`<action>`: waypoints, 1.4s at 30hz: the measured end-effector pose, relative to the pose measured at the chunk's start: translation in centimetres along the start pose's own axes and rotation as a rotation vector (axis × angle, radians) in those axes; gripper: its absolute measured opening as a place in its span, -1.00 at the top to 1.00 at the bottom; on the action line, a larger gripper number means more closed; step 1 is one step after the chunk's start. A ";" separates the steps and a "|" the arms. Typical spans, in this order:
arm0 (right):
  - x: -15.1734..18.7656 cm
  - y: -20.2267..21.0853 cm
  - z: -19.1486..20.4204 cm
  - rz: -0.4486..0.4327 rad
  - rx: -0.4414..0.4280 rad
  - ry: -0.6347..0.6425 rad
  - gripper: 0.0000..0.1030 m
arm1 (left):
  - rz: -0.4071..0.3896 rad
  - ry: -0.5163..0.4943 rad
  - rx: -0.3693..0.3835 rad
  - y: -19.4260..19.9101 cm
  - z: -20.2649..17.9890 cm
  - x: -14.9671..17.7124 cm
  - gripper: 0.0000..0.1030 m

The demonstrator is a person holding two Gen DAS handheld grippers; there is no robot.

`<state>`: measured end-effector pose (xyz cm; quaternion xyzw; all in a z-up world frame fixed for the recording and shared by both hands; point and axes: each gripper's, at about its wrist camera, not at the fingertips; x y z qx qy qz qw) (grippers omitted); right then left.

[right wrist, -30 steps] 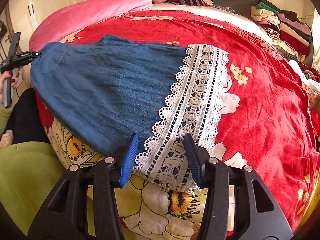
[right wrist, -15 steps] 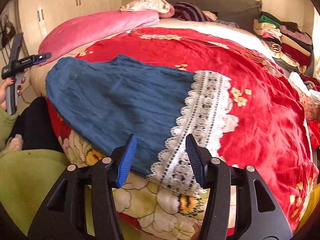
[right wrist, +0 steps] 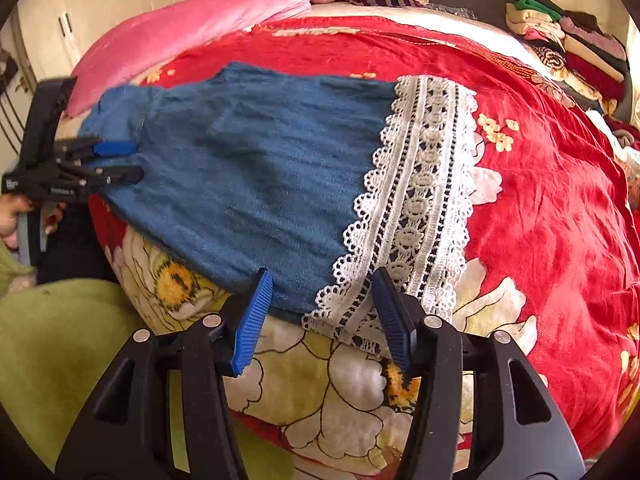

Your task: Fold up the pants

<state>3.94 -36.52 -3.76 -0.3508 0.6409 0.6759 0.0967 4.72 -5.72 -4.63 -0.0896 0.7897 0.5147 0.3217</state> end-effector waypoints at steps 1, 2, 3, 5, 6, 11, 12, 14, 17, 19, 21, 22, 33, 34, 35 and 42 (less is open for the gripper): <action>-0.4 0.4 -0.3 -0.021 0.003 -0.013 0.13 | -0.011 0.008 0.009 0.2 0.1 -0.3 -0.55; -1.1 1.2 -1.0 -0.060 0.016 -0.033 0.12 | -0.033 0.020 0.019 0.9 0.4 -0.8 -0.55; -1.6 1.6 -1.6 -0.081 0.025 -0.049 0.07 | -0.047 0.025 0.023 1.5 0.7 -1.2 -0.55; -2.8 1.9 -3.2 -0.105 0.038 -0.100 0.05 | -0.071 0.040 0.024 2.1 1.4 -2.5 -0.55; -3.6 1.7 -4.3 -0.102 0.045 -0.139 0.05 | -0.078 0.046 0.020 2.3 1.6 -3.0 -0.55; -7.5 -0.5 -8.7 -0.084 0.038 -0.272 0.05 | -0.106 0.081 0.041 2.1 2.9 -6.9 -0.55; -8.2 -1.1 -9.3 -0.076 0.031 -0.295 0.05 | -0.103 0.091 0.049 1.8 3.4 -8.0 -0.55; -9.3 -2.3 -10.2 -0.066 0.003 -0.324 0.05 | -0.091 0.100 0.056 0.9 4.2 -9.4 -0.55; -10.8 -4.3 -11.1 -0.043 -0.067 -0.353 0.05 | -0.074 0.114 0.070 -0.3 5.3 -11.1 -0.55; -11.6 -6.1 -11.4 -0.015 -0.093 -0.348 0.05 | -0.057 0.122 0.081 -1.4 6.0 -12.1 -0.55; -12.0 -7.7 -11.4 0.013 -0.103 -0.338 0.05 | -0.042 0.123 0.089 -2.5 6.5 -12.9 -0.55; -12.1 -8.5 -11.4 0.025 -0.105 -0.336 0.05 | -0.037 0.123 0.093 -3.0 6.6 -13.1 -0.55; -11.2 -10.8 -10.2 0.029 -0.173 -0.286 0.62 | 0.011 0.166 0.153 -7.3 7.7 -13.4 0.03; -11.2 -10.6 -10.0 0.022 -0.191 -0.277 0.69 | 0.009 0.175 0.180 -7.4 7.7 -13.4 0.53; -11.2 -10.4 -9.7 0.013 -0.191 -0.262 0.71 | 0.010 0.187 0.218 -7.4 7.5 -13.4 0.83; -12.9 -6.4 -9.4 -0.144 -0.117 -0.203 0.76 | -0.055 0.088 0.151 -5.3 5.5 -15.5 0.88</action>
Point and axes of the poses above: each gripper's, at about its wrist camera, not at the fingertips, and y roughly against the way its jaws point, z to its left, x to its underside, and after that the axes turned 12 degrees about x, right-handed
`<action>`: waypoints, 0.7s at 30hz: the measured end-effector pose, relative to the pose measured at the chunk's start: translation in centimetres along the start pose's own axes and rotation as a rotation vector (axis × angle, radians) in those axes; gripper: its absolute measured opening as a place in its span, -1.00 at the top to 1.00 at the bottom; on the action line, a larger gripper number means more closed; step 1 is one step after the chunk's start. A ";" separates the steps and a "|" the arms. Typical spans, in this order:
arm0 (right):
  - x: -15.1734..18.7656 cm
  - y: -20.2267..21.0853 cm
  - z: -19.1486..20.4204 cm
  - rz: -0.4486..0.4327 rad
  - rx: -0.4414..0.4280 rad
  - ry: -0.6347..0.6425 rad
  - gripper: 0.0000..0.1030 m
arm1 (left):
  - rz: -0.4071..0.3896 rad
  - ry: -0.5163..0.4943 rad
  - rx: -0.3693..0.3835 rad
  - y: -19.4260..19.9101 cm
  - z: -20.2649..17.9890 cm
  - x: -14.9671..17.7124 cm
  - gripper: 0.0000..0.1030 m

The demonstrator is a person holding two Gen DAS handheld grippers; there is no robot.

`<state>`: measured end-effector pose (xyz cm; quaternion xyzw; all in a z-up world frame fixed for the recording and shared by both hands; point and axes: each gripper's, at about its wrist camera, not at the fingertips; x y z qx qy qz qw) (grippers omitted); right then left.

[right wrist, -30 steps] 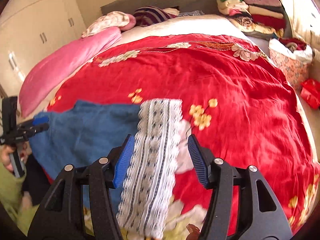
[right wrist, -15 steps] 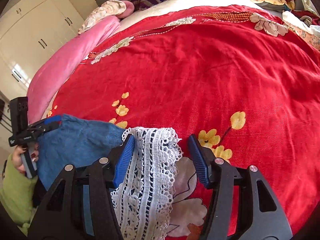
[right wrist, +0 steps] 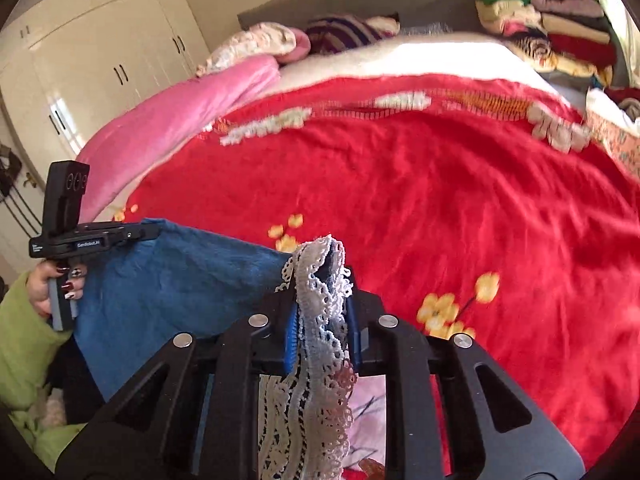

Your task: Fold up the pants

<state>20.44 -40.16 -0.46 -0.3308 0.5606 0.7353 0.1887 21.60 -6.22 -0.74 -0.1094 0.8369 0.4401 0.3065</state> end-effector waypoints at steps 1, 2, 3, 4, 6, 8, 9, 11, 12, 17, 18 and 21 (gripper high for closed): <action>-0.5 -0.1 0.0 -0.003 0.010 0.009 0.76 | 0.000 -0.004 -0.006 0.0 -0.1 -0.4 0.88; -1.0 -0.5 -0.1 0.000 0.027 0.010 0.76 | 0.011 -0.006 -0.016 -0.4 -0.2 -0.9 0.88; -1.3 -0.9 -0.2 0.008 0.031 0.011 0.76 | 0.019 -0.016 -0.032 -0.8 -0.3 -1.1 0.88; -1.6 -1.6 -0.3 0.020 0.037 0.013 0.76 | 0.032 -0.032 -0.052 -1.3 -0.4 -1.2 0.88; -1.9 -3.1 -0.8 0.057 0.059 0.016 0.76 | 0.053 -0.031 -0.071 -2.3 -0.1 -1.3 0.88; -1.5 -4.5 -1.1 0.101 0.080 0.021 0.74 | 0.078 -0.010 -0.082 -3.4 0.5 -0.8 0.88; -1.1 -5.2 -1.4 0.125 0.082 0.012 0.73 | 0.089 0.002 -0.082 -3.7 1.0 -0.5 0.87; -0.6 -5.9 -1.6 0.141 0.088 -0.005 0.69 | 0.094 0.019 -0.084 -4.4 1.6 0.0 0.80; -0.5 -6.0 -1.7 0.143 0.090 -0.009 0.68 | 0.081 0.021 -0.083 -4.4 1.8 0.3 0.80; -0.1 -2.0 -2.7 0.080 0.123 -0.085 0.31 | 0.014 0.056 -0.042 -1.2 1.6 0.5 0.21; 0.4 -0.1 -3.1 0.051 0.119 -0.103 0.31 | -0.002 0.052 -0.034 -0.2 1.3 0.6 0.21; 3.1 4.4 -3.4 0.025 0.105 -0.153 0.30 | -0.039 -0.003 -0.065 3.6 -0.4 1.9 0.20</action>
Point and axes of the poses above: each gripper's, at about its wrist camera, not at the fingertips, and y roughly against the way its jaws point, z to its left, x to its underside, and after that the axes turned 12 degrees about x, right-handed
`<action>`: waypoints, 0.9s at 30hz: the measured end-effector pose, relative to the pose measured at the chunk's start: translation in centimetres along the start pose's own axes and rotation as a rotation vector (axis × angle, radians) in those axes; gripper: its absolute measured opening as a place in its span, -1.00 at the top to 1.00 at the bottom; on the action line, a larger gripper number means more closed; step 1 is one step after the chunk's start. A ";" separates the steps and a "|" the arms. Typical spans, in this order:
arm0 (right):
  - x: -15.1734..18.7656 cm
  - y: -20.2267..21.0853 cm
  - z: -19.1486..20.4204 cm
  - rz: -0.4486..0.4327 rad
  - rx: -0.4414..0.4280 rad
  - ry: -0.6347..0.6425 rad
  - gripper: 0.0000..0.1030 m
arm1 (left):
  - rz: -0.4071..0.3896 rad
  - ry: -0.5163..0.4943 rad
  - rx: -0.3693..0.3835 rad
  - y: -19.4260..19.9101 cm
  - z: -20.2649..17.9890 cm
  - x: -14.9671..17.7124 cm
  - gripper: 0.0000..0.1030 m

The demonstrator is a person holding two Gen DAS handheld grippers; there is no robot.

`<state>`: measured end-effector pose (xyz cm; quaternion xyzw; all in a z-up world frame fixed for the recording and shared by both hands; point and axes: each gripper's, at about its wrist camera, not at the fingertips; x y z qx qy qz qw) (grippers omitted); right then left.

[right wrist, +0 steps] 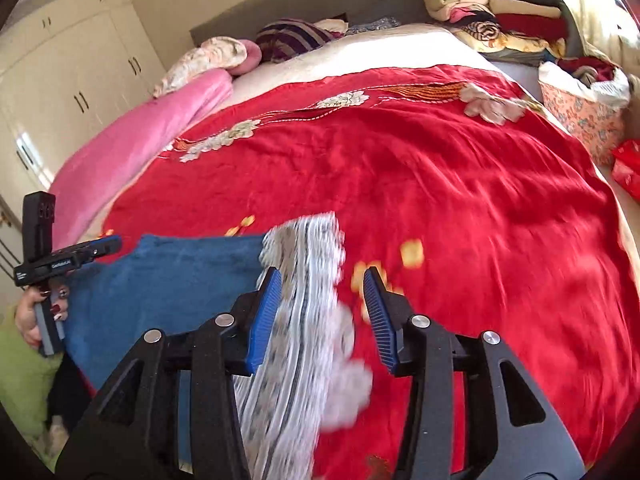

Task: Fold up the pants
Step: 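Fold the held cuff over the pants with both tools and open them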

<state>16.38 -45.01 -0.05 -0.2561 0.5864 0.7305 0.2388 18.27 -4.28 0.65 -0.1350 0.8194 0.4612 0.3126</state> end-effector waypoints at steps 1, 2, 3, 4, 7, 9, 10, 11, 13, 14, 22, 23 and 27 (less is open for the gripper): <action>0.7 0.8 -0.2 0.003 -0.007 -0.010 0.30 | -0.004 -0.020 -0.018 1.0 -0.5 0.7 0.20; 1.7 1.6 -0.3 0.015 -0.016 -0.020 0.30 | -0.008 -0.040 -0.031 2.2 -1.1 1.8 0.20; 3.2 2.6 -0.5 0.032 -0.019 -0.031 0.30 | -0.010 -0.044 -0.019 3.1 -1.5 2.9 0.20; 3.9 2.9 -0.6 0.044 -0.019 -0.043 0.30 | -0.008 -0.039 -0.004 3.6 -1.7 3.8 0.20; 6.6 2.8 -1.3 0.107 -0.070 -0.131 0.30 | 0.033 -0.034 -0.005 4.6 -2.0 7.1 0.20; 7.5 2.1 -1.3 0.127 -0.081 -0.155 0.30 | 0.071 -0.024 -0.058 4.3 -1.6 9.3 0.20; 7.8 1.7 -1.2 0.142 -0.088 -0.164 0.30 | 0.094 -0.010 -0.084 3.9 -1.3 10.0 0.20; 8.1 1.2 -1.1 0.160 -0.103 -0.172 0.30 | 0.109 0.004 -0.111 3.7 -1.1 10.5 0.24; 8.6 0.3 -0.6 0.196 -0.120 -0.151 0.47 | 0.113 0.021 -0.145 3.6 -0.7 11.4 0.23; 8.8 0.1 -0.4 0.194 -0.128 -0.137 0.57 | 0.113 0.038 -0.150 3.6 -0.5 11.6 0.22; 9.6 2.7 1.9 0.141 -0.040 0.051 0.82 | 0.092 0.054 -0.141 4.1 0.2 12.3 0.21; 10.0 2.3 2.2 0.151 -0.020 0.067 0.82 | 0.092 0.051 -0.143 4.2 0.2 12.4 0.21; 10.6 1.3 2.3 0.161 0.010 0.070 0.78 | 0.068 0.077 -0.109 4.7 0.9 13.0 0.21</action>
Point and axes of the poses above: each gripper's, at about its wrist camera, not at the fingertips, and y roughly against the way its jaws point, z to its left, x to its underside, and after that the axes turned 12 degrees about x, right-handed
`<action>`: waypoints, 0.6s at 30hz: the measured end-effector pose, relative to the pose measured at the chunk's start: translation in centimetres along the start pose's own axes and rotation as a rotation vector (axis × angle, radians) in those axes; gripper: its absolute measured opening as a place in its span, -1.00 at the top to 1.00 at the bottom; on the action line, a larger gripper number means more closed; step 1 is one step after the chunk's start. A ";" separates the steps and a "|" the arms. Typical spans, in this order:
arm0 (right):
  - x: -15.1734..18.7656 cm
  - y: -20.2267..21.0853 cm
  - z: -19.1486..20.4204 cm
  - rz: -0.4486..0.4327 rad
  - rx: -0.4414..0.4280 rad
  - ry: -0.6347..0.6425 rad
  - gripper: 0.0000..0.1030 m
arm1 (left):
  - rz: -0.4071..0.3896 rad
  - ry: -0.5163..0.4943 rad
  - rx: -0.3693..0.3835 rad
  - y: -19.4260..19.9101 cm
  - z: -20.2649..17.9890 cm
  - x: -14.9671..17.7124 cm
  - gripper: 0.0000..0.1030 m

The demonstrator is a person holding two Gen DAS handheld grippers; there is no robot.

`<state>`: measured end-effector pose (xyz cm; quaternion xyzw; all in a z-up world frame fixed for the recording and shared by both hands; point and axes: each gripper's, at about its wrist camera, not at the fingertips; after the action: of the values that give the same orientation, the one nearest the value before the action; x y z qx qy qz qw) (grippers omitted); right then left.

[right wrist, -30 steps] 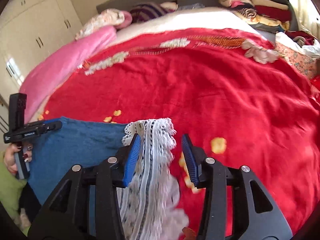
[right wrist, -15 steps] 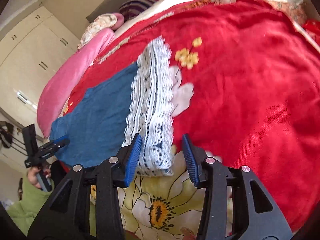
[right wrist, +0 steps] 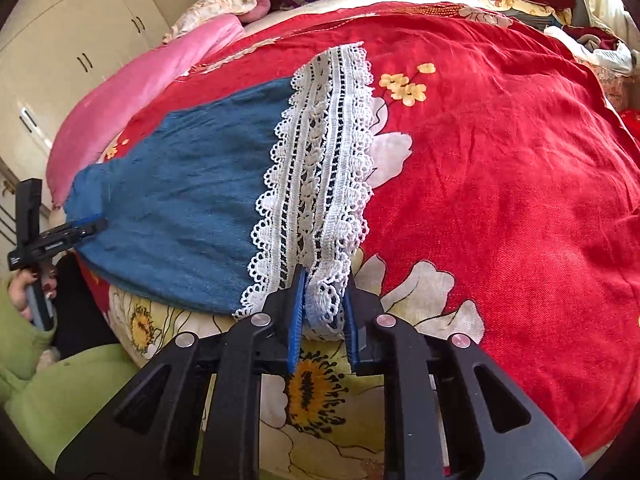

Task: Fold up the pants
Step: 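Fold the held cuff over the pants with both tools and open them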

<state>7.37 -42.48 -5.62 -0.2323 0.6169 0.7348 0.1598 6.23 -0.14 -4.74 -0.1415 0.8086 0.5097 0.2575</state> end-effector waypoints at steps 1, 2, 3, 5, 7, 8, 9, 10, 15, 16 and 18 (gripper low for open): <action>-0.1 0.1 0.1 0.003 0.005 0.003 0.75 | -0.005 0.003 0.009 0.0 0.3 0.0 0.21; -0.1 0.2 0.2 0.004 0.008 0.003 0.73 | -0.008 0.002 0.014 0.0 0.3 0.0 0.21; -0.2 0.5 0.2 0.010 0.016 -0.001 0.67 | -0.012 0.000 0.018 0.1 0.3 0.1 0.21; -0.4 1.7 0.1 -0.004 0.042 -0.018 0.55 | -0.027 0.002 0.030 0.5 0.2 0.1 0.20; -0.7 3.3 0.1 -0.050 0.084 -0.009 0.45 | -0.062 0.008 0.050 1.8 0.4 -0.1 0.20; -1.0 4.5 0.7 -0.096 0.105 0.007 0.43 | -0.085 0.006 0.051 2.7 0.5 -0.2 0.20; -1.2 5.1 1.3 -0.126 0.106 0.019 0.33 | -0.110 0.003 0.042 3.6 0.7 -0.4 0.19; -1.5 5.8 2.2 -0.157 0.098 0.037 0.26 | -0.132 0.004 0.029 4.3 1.0 -0.6 0.11; -2.9 5.7 9.0 -0.225 0.021 0.192 -0.04 | -0.215 0.028 -0.038 7.0 2.5 -2.5 0.03; -3.0 5.4 10.5 -0.229 0.005 0.235 -0.08 | -0.214 0.039 -0.032 6.9 2.6 -3.2 0.03; -3.7 4.5 13.2 -0.247 -0.001 0.304 -0.18 | -0.202 0.037 -0.020 6.2 2.3 -4.5 0.03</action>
<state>6.22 -30.20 1.79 -0.4144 0.6005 0.6664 0.1537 7.56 4.54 1.68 -0.2344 0.7898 0.4863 0.2911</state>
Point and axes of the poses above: each gripper's, at about its wrist camera, not at the fingertips, and y roughly against the way its jaws point, z to its left, x to its underside, and after that the axes turned 12 degrees about x, right-handed
